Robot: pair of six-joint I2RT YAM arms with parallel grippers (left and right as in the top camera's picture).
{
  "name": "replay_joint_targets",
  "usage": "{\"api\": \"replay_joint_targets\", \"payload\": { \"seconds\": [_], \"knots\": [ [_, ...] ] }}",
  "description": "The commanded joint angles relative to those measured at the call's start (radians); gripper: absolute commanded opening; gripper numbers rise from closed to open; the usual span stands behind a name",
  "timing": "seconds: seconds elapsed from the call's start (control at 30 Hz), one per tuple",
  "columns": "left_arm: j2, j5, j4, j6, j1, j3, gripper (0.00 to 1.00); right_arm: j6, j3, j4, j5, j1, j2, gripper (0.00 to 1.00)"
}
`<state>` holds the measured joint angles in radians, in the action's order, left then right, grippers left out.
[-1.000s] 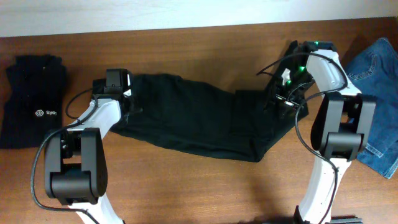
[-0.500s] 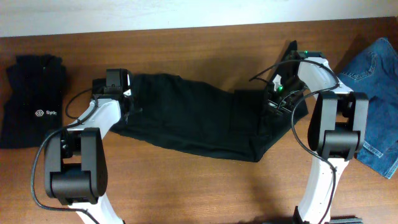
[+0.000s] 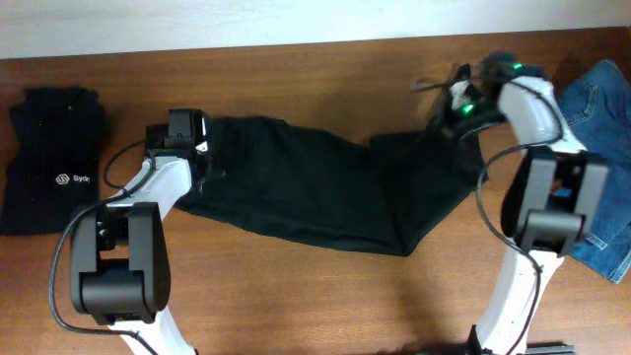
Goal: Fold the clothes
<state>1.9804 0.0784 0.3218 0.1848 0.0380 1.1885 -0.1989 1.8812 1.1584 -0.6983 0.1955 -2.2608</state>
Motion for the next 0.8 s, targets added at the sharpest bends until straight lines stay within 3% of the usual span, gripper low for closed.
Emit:
{"api": "replay_joint_targets", "payload": {
  "seconds": [0.0,0.33,0.53,0.57,0.67,0.73,0.77],
  "knots": [
    [0.080,0.068,0.034,0.013,-0.026,-0.038,0.00,-0.091,0.080,-0.026,0.027,0.090,0.011,0.04],
    [0.080,0.068,0.076,0.035,-0.026,-0.038,0.01,-0.251,0.115,-0.019,0.082,0.298,0.014,0.04],
    [0.080,0.068,0.077,0.055,-0.026,-0.038,0.01,-0.188,0.115,0.062,-0.013,0.379,0.022,0.04],
    [0.080,0.068,0.076,0.056,-0.026,-0.038,0.01,-0.153,0.115,0.098,-0.008,0.373,0.022,0.11],
    [0.080,0.068,0.075,0.066,-0.026,-0.037,0.01,-0.028,0.114,0.217,0.046,0.320,0.022,0.50],
    [0.080,0.068,0.074,0.066,-0.026,-0.037,0.01,0.031,0.114,0.259,0.090,0.269,0.022,0.68],
    [0.080,0.068,0.074,0.066,-0.026,-0.037,0.01,0.061,0.114,0.268,0.093,0.242,0.021,0.73]
  ]
}}
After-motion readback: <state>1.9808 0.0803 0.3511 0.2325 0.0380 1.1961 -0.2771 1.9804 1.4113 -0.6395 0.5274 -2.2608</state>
